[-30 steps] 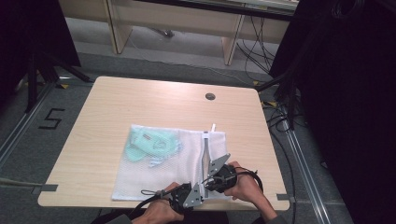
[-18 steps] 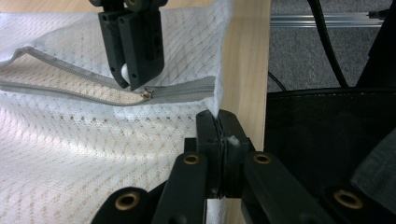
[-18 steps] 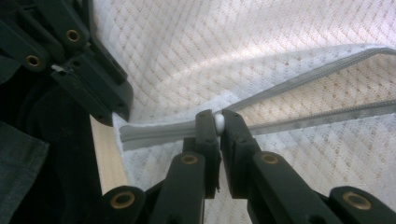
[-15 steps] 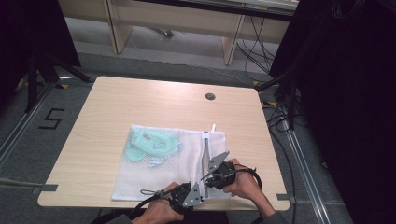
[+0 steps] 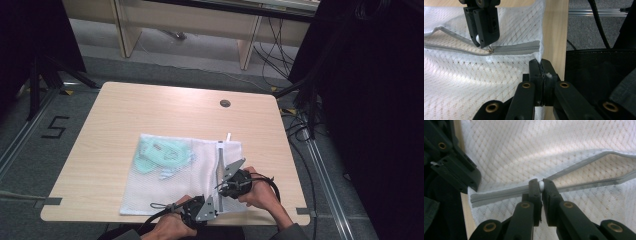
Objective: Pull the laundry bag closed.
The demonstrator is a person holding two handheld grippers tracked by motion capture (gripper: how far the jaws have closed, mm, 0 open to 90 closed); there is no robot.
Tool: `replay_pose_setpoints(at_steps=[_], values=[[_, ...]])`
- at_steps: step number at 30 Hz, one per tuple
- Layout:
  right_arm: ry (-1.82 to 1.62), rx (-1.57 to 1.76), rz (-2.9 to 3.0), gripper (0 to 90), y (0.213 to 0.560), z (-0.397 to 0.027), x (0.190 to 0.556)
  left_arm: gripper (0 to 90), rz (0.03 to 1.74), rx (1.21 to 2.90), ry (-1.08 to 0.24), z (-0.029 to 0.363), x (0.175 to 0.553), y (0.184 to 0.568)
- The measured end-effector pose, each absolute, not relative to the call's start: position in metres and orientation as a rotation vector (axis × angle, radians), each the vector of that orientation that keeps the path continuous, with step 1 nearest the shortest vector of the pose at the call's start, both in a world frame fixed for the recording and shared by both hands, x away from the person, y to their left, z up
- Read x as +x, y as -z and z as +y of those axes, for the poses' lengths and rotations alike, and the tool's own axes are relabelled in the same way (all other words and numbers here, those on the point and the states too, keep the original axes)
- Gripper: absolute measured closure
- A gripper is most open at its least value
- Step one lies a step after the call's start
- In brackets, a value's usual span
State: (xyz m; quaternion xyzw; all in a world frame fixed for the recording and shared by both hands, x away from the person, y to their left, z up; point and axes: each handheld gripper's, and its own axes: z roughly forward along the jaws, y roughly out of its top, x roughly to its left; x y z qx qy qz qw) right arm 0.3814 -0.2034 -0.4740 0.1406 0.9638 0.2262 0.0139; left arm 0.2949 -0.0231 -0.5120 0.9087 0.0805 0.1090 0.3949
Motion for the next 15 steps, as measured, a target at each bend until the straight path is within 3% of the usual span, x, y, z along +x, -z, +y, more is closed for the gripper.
replay_pose_setpoints(at_steps=[15], values=[[-0.688,0.432,2.979,86.2,0.4744,-0.2016,0.3903,88.8,0.189,2.31,-0.288,-0.023,0.2947,0.5111]])
